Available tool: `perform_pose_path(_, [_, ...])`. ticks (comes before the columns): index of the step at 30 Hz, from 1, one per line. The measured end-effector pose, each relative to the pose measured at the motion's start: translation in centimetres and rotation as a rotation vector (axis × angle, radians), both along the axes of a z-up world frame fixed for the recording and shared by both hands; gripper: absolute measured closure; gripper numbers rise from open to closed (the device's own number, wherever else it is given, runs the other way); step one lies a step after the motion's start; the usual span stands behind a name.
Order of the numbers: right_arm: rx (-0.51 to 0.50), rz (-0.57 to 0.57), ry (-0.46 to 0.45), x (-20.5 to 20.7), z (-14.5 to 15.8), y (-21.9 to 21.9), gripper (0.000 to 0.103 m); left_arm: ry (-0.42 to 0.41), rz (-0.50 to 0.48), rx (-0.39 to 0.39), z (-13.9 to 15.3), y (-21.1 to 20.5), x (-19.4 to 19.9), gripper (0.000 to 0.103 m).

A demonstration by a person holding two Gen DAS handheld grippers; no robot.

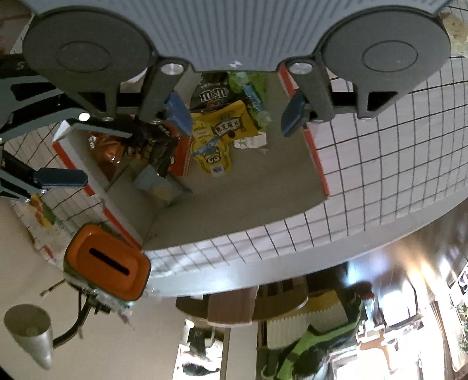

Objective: Organize snacks
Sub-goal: 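Open the right gripper to drop the blue bag while the left releases the yellow packet, then withdraw both grippers from the box toward the cream bag and white packet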

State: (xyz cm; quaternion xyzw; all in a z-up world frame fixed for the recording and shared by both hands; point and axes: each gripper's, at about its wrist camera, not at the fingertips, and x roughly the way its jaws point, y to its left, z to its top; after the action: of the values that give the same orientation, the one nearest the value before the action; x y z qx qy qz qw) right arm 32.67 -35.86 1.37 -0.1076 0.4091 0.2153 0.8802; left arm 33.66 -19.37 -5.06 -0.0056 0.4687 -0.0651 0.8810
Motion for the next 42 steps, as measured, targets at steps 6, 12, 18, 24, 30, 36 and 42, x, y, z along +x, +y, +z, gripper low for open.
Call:
perform_pose_path(6, [0.017,0.0,-0.012,-1.7,1.0,1.6,0.014,-0.054,0.001,-0.012,1.3,2.2,-2.4,0.029])
perform_pose_path(12, [0.046,0.004,-0.024,-3.5,1.7,3.8,0.01,-0.118,0.0,-0.006,2.4,4.9,-5.3,0.025])
perform_pose_path(18, [0.078,0.015,-0.039,-5.8,2.4,6.2,0.004,-0.169,-0.014,0.009,3.0,7.2,-8.4,0.023])
perform_pose_path(24, [0.108,0.027,-0.045,-8.2,2.2,8.4,0.003,-0.187,0.007,-0.02,3.0,10.4,-11.3,0.02])
perform_pose_path(30, [0.124,0.061,-0.061,-10.1,1.6,11.3,0.0,-0.231,0.037,0.0,2.7,13.7,-14.3,0.019])
perform_pose_path(36, [0.148,0.101,-0.047,-10.7,0.9,14.4,0.0,-0.256,0.02,0.054,2.6,17.3,-16.8,0.019])
perform_pose_path(42, [0.14,0.148,-0.012,-10.9,0.0,17.6,0.0,-0.216,-0.011,0.073,1.5,21.7,-17.7,0.019])
